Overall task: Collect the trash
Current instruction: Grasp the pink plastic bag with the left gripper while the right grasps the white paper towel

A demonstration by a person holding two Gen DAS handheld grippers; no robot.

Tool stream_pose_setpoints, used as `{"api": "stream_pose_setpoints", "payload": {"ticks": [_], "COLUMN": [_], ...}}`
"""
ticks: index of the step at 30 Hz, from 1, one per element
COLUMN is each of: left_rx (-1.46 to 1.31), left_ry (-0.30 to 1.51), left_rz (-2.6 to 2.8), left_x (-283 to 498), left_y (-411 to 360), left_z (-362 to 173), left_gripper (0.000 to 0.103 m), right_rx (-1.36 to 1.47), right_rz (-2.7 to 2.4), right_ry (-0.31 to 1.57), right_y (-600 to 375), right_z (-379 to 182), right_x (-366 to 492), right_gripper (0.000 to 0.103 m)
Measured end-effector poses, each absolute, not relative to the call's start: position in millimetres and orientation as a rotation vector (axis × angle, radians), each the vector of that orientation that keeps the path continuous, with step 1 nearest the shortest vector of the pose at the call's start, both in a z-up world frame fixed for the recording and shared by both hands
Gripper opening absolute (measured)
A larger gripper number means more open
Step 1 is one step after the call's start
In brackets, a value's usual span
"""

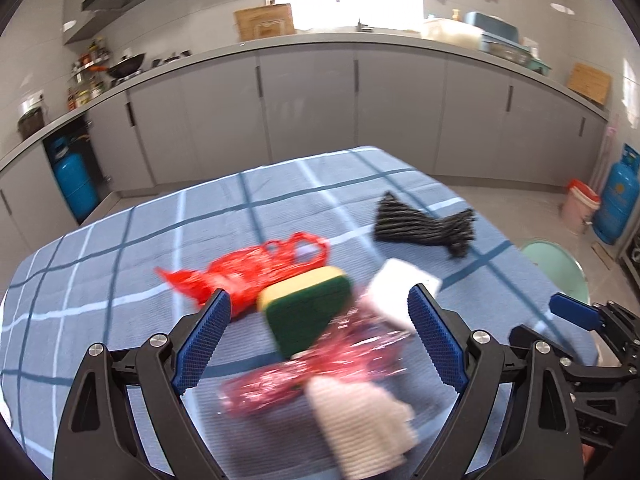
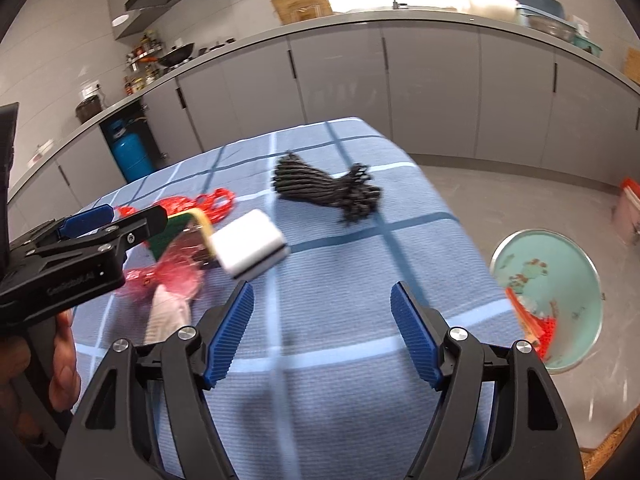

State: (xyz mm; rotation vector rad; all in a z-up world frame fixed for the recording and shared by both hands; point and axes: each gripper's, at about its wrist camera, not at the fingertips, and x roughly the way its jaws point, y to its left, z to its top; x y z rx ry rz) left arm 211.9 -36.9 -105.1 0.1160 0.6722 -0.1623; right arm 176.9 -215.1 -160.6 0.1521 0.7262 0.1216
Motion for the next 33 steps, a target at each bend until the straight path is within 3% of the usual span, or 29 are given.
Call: {"api": "stream_pose_setpoints", "payload": {"ticks": [18, 28, 30, 31, 33], "left_rx": [0.090, 0.140, 0.148, 0.148, 0.130], "left_ry": [0.749, 0.785, 0.802, 0.813, 0.837], "left_rz": [-0.072, -0.150, -0.175, -0.190, -0.224], "left_x": [212, 210, 210, 210, 210], "left_y": [31, 10, 6, 5, 5], "left_z": [-130, -147, -152, -154, -157], "left_gripper": [0.089, 0.087, 0.073, 0.056, 0.043], "right_rx": [0.122, 0.120, 0.119, 0.118, 0.118], "right_rz": [0.200, 0.198, 0.197, 0.196, 0.196], "right_ry": [0.737, 0.750, 0.747, 0.747, 0.748], "right_y": [-175, -174, -174, -174, -174], "right_z": [-167, -176, -176, -176, -176], "right_x": [175, 171, 171, 171, 171], "right_gripper": [0.079, 0.083, 0.085, 0.085, 0.085]}}
